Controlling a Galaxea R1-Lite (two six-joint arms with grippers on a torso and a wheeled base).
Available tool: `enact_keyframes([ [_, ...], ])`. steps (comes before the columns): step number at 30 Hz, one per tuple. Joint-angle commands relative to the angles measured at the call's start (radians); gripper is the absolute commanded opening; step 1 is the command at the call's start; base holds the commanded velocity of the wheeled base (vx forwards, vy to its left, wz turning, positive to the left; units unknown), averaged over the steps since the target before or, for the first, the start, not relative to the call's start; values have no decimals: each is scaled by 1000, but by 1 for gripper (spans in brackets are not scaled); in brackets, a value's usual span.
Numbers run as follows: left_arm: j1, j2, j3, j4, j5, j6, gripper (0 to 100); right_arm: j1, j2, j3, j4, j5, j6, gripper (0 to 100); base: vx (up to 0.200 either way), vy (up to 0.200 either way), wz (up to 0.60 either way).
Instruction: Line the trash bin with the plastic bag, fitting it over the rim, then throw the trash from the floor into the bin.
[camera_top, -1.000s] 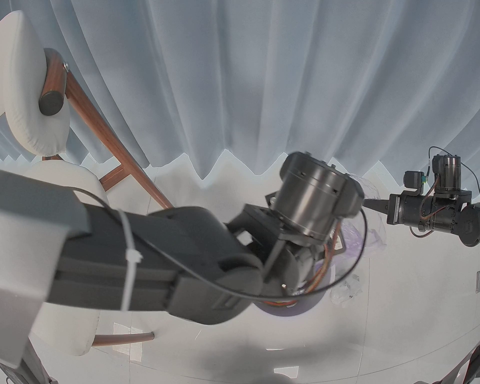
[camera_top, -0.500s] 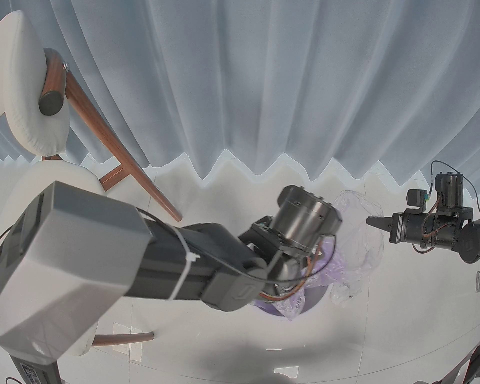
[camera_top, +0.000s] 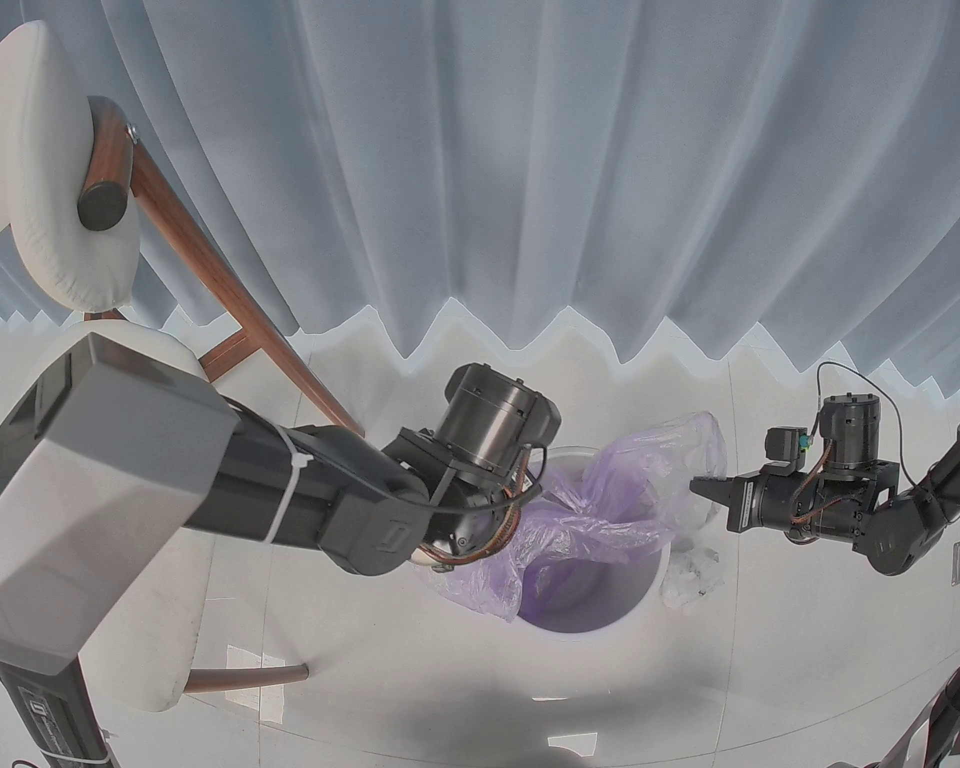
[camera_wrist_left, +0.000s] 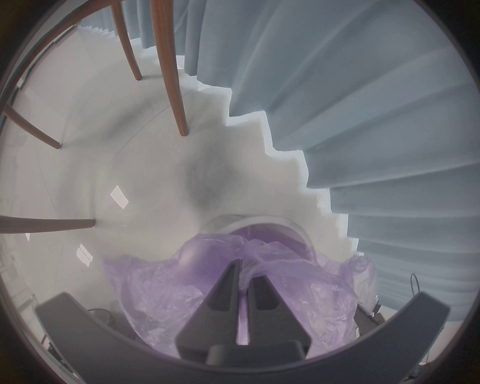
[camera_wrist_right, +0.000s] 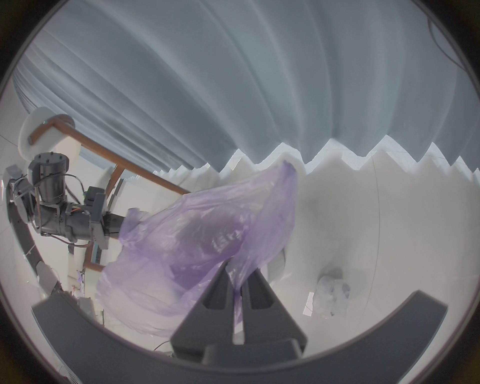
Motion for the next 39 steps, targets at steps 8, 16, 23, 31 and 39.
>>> enact_keyframes([
  [8, 152, 51, -166, 6, 1, 2, 0, -58, 215, -247, -30, -38, 25, 0, 0, 0, 0],
  [16, 162, 130, -269, 78, -2, -8, 0, -92, 293, -384, -27, -36, 22, 0, 0, 0, 0],
  [23, 167, 201, -324, 115, -7, -69, 0, -127, 358, -457, -25, -30, 19, 0, 0, 0, 0],
  [31, 156, 166, -281, 172, -12, -121, 0, -175, 344, -400, -39, 36, -26, 100, 0, 0, 0],
  [39, 98, 109, -255, 187, 1, -107, 0, -159, 85, -242, -61, 96, 157, 100, 0, 0, 0],
])
